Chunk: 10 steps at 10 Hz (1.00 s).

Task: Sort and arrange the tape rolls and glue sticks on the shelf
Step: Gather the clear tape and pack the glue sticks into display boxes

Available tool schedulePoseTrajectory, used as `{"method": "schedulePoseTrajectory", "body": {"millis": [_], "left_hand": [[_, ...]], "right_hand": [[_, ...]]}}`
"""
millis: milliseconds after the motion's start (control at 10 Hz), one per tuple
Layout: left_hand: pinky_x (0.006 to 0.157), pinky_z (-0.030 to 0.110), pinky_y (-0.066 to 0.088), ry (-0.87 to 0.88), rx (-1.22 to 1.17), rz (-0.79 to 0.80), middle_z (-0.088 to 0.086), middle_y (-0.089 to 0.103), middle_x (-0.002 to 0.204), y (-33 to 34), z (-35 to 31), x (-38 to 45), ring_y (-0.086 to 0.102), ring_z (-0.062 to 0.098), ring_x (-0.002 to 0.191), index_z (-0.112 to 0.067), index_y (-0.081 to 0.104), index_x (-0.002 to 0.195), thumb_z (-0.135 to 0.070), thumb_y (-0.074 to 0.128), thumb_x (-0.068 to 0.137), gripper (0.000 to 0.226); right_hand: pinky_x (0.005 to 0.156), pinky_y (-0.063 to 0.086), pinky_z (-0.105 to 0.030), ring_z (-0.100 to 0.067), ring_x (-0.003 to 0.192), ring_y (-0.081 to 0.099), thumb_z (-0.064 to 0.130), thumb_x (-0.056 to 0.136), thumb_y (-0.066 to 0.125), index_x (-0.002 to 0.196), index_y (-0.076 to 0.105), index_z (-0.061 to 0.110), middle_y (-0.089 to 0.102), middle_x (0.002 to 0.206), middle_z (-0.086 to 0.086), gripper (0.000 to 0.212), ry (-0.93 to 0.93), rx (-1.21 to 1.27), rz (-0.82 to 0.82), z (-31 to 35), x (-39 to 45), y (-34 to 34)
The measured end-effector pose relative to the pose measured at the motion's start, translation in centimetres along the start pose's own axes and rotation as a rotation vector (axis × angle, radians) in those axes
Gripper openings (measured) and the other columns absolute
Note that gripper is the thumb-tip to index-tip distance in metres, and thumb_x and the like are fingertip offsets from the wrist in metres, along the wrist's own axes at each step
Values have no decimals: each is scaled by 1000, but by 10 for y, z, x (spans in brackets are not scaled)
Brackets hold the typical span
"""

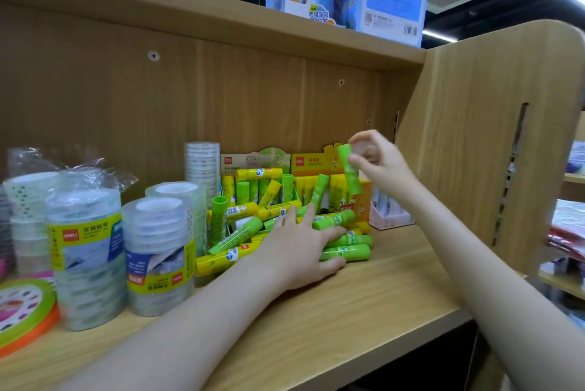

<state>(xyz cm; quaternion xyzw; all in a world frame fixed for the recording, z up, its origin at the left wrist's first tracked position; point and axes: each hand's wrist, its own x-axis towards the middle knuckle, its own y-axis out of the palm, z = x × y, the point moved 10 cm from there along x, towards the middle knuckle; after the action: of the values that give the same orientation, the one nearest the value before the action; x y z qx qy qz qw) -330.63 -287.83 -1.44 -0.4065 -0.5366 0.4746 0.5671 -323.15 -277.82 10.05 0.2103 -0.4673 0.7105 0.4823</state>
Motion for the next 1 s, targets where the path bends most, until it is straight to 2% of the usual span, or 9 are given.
{"method": "schedulePoseTrajectory", "body": {"millis": [100,300,400,500,600,700,800,900,1000], "left_hand": [[115,48,8,-2,12,5,15,-4,157,1,0,0,0,41,142,-47,15,144,-59,34,92,57],[115,47,7,-10,20,13,14,-5,157,0,2,0,-1,40,143,-48,13,144,-60,33,92,58],[115,47,7,-11,20,17,14,-5,157,0,1,0,-1,39,143,-48,13,144,-61,33,91,58],[115,47,7,-11,16,12,14,-5,157,0,2,0,-1,39,143,-48,13,144,-61,33,91,58],[115,47,7,-14,11,10,13,-6,157,-1,2,-1,-1,39,143,-49,13,144,-60,34,92,57],[115,48,8,-8,16,5,12,-6,157,-1,1,-1,-1,39,143,-48,14,144,-60,34,92,57],[115,49,8,-7,27,2,11,-4,157,-1,1,0,0,40,143,-48,14,144,-59,33,92,56],[115,48,8,-9,29,6,11,-4,157,-1,1,0,0,39,143,-48,14,144,-60,33,92,57],[115,49,8,-9,24,9,11,-5,157,-1,1,0,0,40,143,-48,14,144,-60,33,92,57]], "right_hand": [[59,37,-25,-15,62,50,15,85,61,93,55,14,60,67,-1,10,132,-128,-61,-13,-22,-33],[73,46,-31,-24,90,60,27,84,63,86,58,21,64,86,1,8,318,-660,317,-60,-77,3],[75,38,-27,-19,95,54,21,88,61,99,67,19,65,103,1,13,149,-628,271,-45,-66,4],[73,27,-17,-9,92,42,15,88,60,115,64,18,59,104,9,27,0,-549,479,-37,-66,34],[71,29,-13,-2,84,44,14,86,64,111,63,17,62,104,5,25,-17,-510,525,-47,-68,44],[69,40,-12,0,77,53,4,84,65,97,63,18,65,95,0,20,148,-38,323,-50,-58,18],[67,48,-14,-1,75,61,1,87,58,101,60,15,64,91,0,20,221,372,4,-49,-42,-22],[66,49,-15,-3,75,60,0,88,58,108,56,9,61,88,0,22,170,315,-136,-39,-18,-31],[72,44,-21,-14,77,57,3,82,65,101,54,9,61,86,-1,23,94,26,-185,-27,4,-15]]}}
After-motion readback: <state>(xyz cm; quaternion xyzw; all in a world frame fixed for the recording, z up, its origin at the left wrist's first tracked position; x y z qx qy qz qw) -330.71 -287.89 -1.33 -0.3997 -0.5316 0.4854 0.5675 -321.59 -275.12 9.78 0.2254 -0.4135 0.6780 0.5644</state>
